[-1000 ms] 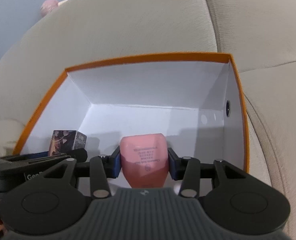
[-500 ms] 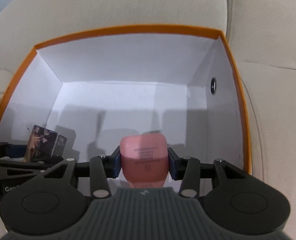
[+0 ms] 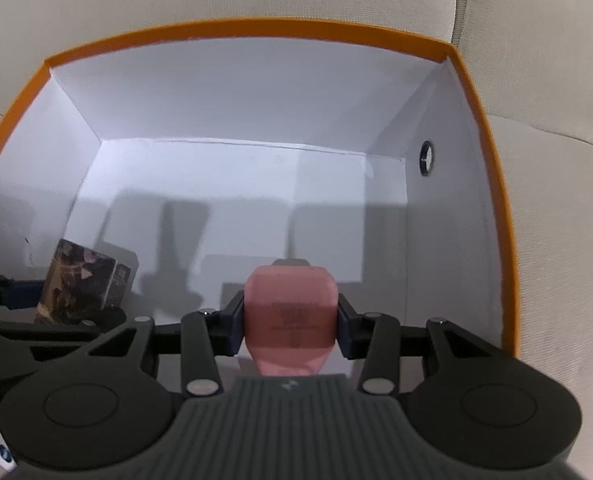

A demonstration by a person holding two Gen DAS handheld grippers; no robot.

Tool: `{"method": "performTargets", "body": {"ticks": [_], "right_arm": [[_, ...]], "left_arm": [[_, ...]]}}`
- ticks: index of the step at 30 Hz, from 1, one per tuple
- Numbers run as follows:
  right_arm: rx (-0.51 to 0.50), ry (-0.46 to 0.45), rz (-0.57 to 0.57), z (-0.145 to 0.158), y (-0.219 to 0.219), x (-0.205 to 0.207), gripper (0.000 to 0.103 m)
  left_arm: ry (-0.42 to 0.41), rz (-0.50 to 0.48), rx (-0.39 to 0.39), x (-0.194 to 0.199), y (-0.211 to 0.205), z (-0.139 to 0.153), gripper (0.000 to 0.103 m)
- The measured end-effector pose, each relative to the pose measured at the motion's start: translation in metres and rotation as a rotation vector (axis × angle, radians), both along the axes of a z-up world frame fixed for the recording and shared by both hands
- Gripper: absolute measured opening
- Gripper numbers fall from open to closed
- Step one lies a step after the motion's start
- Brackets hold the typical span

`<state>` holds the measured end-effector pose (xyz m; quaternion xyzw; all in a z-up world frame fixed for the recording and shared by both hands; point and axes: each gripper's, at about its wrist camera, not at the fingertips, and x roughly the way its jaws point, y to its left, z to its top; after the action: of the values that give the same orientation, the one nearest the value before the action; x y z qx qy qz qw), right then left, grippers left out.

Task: Organize rigid objects
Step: 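Lower the card box into the shoebox and open the left tool while the right tool releases the bottle, then grasp the Vaseline tube with the left tool while the right tool grasps the pink cup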

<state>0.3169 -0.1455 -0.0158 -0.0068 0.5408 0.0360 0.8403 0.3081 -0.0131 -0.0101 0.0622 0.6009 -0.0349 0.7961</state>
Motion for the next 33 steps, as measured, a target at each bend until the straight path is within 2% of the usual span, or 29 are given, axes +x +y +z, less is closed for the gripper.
{"method": "performTargets", "body": {"ticks": [13, 18, 21, 23, 29, 31, 33], "right_arm": [[-0.077, 0.027, 0.005, -0.013, 0.007, 0.002, 0.046], [-0.073, 0.018, 0.002, -0.009, 0.007, 0.001, 0.047], [-0.07, 0.003, 0.003, -0.007, 0.007, 0.0, 0.051], [-0.073, -0.017, 0.008, -0.003, 0.006, -0.002, 0.058], [-0.088, -0.083, 0.045, 0.014, 0.007, -0.011, 0.06], [-0.079, -0.117, 0.052, 0.026, 0.006, -0.016, 0.061], [-0.088, -0.157, 0.059, 0.042, 0.005, -0.024, 0.066]], "left_arm": [[0.01, 0.012, -0.008, -0.001, 0.002, -0.002, 0.066], [0.001, 0.01, 0.009, -0.001, 0.0, -0.001, 0.073], [-0.01, 0.017, 0.018, -0.004, -0.002, 0.002, 0.079], [-0.011, 0.021, 0.023, -0.005, -0.004, 0.005, 0.079], [-0.056, 0.038, -0.007, -0.01, -0.002, 0.03, 0.08], [-0.079, 0.037, -0.019, -0.015, -0.001, 0.043, 0.079], [-0.104, 0.033, -0.032, -0.021, 0.001, 0.059, 0.079]]}}
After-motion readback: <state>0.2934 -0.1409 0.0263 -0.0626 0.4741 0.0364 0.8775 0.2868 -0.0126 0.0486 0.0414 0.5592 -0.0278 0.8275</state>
